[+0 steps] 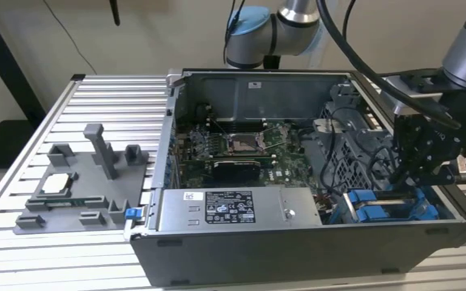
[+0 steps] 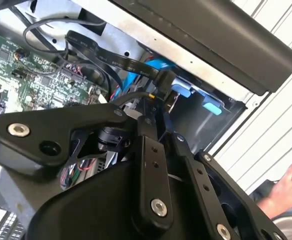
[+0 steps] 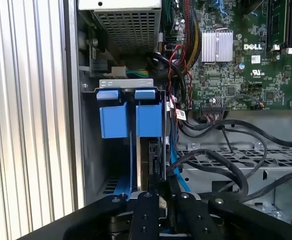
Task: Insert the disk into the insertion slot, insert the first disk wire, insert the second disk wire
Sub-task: 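Insert the first disk wire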
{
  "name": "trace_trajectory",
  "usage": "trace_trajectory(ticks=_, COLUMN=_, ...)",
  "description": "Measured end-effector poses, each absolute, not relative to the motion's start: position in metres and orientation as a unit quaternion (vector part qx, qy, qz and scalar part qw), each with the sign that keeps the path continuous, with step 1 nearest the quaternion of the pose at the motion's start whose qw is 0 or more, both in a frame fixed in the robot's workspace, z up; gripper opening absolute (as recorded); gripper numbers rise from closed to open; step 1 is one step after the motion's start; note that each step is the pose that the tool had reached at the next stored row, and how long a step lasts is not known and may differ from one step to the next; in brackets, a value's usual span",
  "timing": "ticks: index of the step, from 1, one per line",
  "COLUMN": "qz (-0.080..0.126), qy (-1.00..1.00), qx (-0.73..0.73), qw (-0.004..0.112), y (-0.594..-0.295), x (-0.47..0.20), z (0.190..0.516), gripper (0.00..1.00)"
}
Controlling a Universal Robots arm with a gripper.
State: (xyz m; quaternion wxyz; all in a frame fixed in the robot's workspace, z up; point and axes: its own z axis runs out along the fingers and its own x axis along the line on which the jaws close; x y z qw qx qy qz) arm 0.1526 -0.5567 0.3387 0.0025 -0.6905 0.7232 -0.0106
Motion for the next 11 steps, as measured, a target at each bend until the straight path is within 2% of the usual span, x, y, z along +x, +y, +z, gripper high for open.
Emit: trace_trajectory(ticks=11, qz=0.000, qy=0.723, qx=-0.691, qw=0.004, y=-0.5603, x=0.1536, z=0.3373, gripper=0.00)
